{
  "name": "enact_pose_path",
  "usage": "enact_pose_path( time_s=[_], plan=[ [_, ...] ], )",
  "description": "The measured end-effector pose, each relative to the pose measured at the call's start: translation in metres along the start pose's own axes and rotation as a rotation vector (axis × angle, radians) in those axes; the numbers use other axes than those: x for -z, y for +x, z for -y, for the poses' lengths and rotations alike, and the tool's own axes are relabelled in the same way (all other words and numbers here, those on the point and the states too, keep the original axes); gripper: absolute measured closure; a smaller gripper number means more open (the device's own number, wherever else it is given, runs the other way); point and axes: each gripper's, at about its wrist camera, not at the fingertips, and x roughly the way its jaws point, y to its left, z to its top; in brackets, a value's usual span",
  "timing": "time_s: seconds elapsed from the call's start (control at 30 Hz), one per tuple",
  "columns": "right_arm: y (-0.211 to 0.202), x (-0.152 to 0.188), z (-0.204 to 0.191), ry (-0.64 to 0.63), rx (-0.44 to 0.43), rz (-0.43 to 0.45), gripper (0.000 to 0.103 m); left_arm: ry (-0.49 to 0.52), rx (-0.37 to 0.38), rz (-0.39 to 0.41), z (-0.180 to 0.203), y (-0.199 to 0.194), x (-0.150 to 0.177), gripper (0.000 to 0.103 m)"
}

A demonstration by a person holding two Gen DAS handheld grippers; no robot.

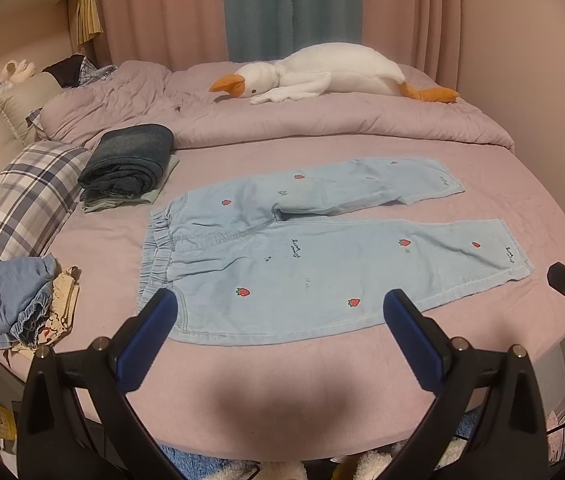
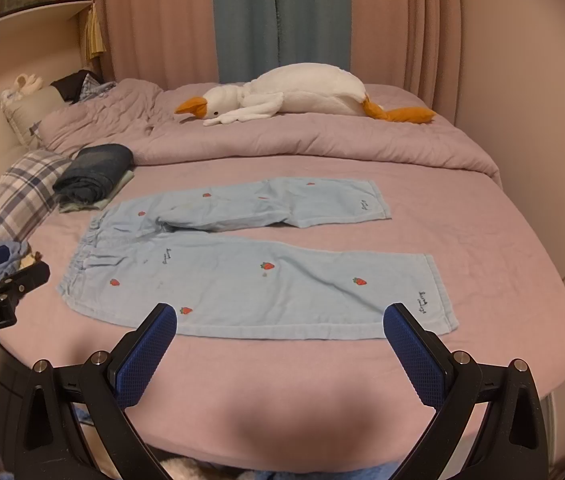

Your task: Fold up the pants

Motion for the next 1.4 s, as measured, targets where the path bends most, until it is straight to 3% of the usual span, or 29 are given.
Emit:
enact_pose_path(
  time_s=[0.67, 0.8, 0.97, 1.03, 1.17, 1.23, 1.33, 1.4],
  plan=[
    [0.000, 0.001, 0.002, 0.002, -0.001, -0.002, 0.000, 0.001, 0.005, -0.011, 0.004, 0.003, -0.001, 0.000],
    [0.002, 0.002, 0.001, 0.002, -0.001, -0.009, 0.000, -0.023, 0.036, -0.025, 0.000, 0.011, 0.000, 0.000],
    [0.020, 0.010, 0.000, 0.008, -0.020, -0.032, 0.000, -0.179, 0.071, -0.072, -0.032, 0.038, 0.010, 0.000],
    [0.033, 0.017, -0.003, -0.014, -0.029, -0.043, 0.000, -0.296, 0.112, -0.121, -0.061, 0.060, 0.024, 0.000],
    [0.074, 0.044, -0.036, -0.157, -0.029, -0.091, 0.000, -0.559, 0.195, -0.206, -0.115, 0.099, 0.058, 0.000],
    [0.090, 0.054, -0.058, -0.233, -0.062, -0.102, 0.000, -0.698, 0.206, -0.208, -0.142, 0.115, 0.081, 0.000],
    [0.108, 0.063, -0.094, -0.344, -0.144, -0.085, 0.000, -0.788, 0.176, -0.234, -0.161, 0.131, 0.097, 0.001],
    [0.118, 0.067, -0.116, -0.428, -0.176, -0.062, 0.000, -0.845, 0.199, -0.235, -0.171, 0.143, 0.107, 0.001]
  ],
)
